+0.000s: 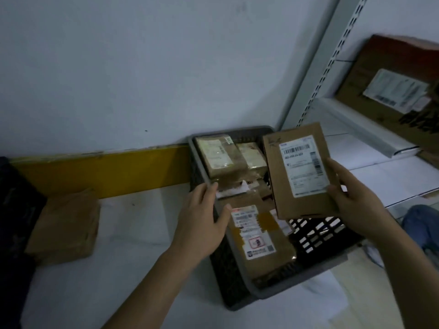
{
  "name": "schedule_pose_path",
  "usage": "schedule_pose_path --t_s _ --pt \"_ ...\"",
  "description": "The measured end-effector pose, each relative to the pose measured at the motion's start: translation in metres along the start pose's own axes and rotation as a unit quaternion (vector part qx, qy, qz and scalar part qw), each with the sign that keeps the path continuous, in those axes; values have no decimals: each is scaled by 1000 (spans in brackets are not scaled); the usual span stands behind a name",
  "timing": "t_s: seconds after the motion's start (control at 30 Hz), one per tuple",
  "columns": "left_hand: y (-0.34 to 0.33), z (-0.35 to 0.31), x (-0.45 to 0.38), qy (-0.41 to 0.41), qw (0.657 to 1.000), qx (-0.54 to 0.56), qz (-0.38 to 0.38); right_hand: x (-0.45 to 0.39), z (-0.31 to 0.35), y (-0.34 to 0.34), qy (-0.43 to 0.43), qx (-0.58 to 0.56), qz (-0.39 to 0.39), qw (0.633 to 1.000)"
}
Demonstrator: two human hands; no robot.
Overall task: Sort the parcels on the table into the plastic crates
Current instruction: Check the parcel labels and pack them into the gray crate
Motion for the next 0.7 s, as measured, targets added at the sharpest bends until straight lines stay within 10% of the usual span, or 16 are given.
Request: schedule_pose_path --t_s 0.7 --pt "-91 -20 -19 129 976 -172 -45 -84 -190 -160 -15 60 428 902"
Point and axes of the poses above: each hand's wrist, its own x-axis away from the middle knuckle, its own y-axis out of the back of the hand, z = x × y, the point moved 10 cm from there along -x, towards the middle knuckle, and after that the axes turned 5 degrees about -x, right-handed, at the moved point
